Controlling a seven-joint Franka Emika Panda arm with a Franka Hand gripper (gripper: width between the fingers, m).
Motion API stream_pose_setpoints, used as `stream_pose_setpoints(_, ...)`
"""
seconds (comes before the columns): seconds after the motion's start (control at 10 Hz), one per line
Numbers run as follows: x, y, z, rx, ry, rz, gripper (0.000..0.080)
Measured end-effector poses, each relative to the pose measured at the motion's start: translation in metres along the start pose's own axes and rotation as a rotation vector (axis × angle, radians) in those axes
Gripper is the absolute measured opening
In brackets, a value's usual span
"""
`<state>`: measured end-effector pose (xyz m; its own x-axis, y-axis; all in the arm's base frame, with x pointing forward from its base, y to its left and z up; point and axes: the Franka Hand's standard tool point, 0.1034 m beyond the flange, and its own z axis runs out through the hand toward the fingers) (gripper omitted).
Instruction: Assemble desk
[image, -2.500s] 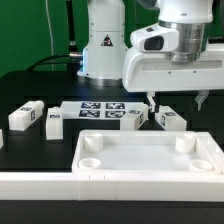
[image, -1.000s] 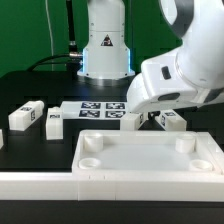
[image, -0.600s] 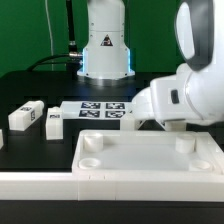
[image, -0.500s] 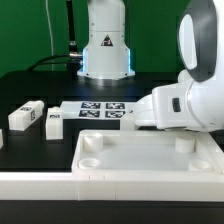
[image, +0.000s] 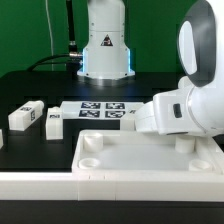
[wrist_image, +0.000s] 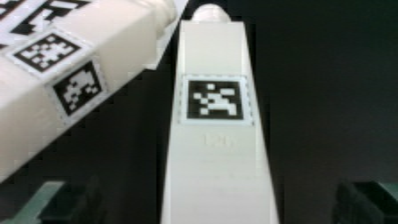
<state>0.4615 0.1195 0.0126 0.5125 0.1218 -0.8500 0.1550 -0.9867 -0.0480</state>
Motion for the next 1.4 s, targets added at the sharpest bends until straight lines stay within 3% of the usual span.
stream_pose_setpoints(0.1,0.0,0.0,0.0,0.0,0.0,0.0,0.0647)
stream_pose_setpoints(0.3,0.0,0.0,-0.001,0.001,0.001,-0.003,0.0348)
stream_pose_setpoints(0.4,0.0,0.0,-0.001,0.001,0.002,-0.006,0.0286)
stream_pose_setpoints(0.8,-0.005,0.003,-0.01,0.007,0.017,-0.023,0.0286)
stream_pose_setpoints(1.1,-0.038,0.007,-0.037,0.043,0.031,-0.035,0.0286)
stream_pose_setpoints(1.3,-0.05,0.012,-0.055,0.06,0.06,-0.029,0.0287)
stream_pose_setpoints(1.4,-0.047,0.012,-0.056,0.059,0.08,-0.029,0.0287)
